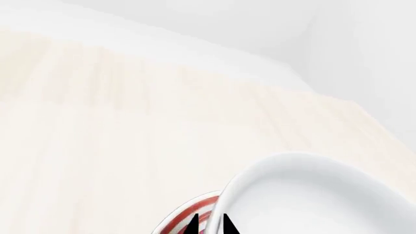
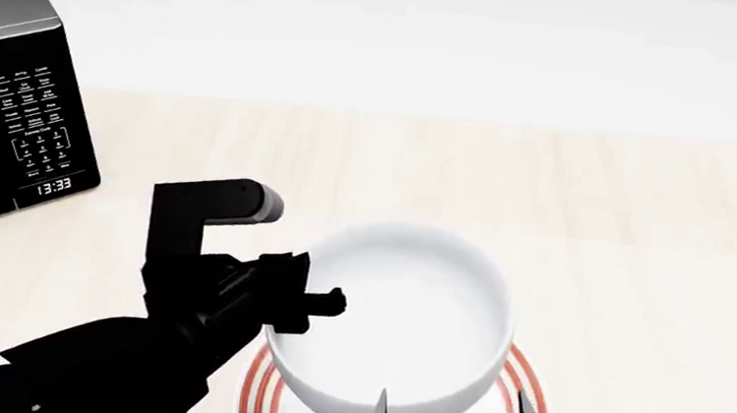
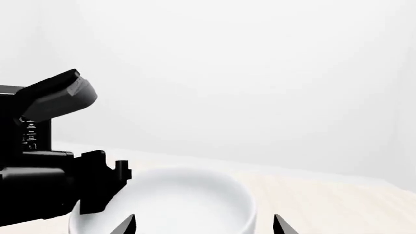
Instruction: Pick up the white bowl and put it on the plate.
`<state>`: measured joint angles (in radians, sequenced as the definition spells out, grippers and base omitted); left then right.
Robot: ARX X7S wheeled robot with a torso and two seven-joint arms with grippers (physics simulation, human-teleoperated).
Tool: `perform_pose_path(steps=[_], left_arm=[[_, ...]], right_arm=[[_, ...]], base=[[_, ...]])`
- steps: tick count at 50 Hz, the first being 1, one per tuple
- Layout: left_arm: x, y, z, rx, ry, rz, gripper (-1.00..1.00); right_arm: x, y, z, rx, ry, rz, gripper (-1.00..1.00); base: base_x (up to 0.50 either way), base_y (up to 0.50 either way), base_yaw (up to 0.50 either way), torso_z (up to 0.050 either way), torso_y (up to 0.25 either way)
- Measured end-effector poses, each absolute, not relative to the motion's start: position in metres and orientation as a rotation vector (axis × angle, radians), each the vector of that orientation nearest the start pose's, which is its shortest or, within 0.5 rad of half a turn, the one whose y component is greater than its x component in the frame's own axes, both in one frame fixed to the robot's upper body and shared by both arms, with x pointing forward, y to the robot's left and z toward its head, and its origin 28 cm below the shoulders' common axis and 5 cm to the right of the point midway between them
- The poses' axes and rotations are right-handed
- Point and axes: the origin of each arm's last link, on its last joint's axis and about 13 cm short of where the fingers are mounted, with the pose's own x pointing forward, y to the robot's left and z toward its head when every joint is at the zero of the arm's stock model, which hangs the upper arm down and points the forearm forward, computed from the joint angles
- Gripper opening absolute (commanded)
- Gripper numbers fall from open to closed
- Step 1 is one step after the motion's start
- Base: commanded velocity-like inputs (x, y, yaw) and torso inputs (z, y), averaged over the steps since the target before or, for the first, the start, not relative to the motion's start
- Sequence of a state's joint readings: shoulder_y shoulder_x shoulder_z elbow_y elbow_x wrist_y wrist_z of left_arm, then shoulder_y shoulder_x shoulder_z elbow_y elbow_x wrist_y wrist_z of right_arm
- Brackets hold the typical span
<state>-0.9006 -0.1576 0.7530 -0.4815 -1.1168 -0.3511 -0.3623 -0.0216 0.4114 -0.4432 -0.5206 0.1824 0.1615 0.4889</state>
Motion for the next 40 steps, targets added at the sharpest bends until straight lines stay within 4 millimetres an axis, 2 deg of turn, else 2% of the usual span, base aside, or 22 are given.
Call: perform_pose_path(steps=[40], left_arm=[[0.346,0.123,0.104,-0.322,0.382,-0.31,-1.0]], right_arm=[[0.176,-0.08,0.083,-0.097,-0.205,0.07,1.0]], base=[[0.0,0.0,0.0,0.0,0.001]])
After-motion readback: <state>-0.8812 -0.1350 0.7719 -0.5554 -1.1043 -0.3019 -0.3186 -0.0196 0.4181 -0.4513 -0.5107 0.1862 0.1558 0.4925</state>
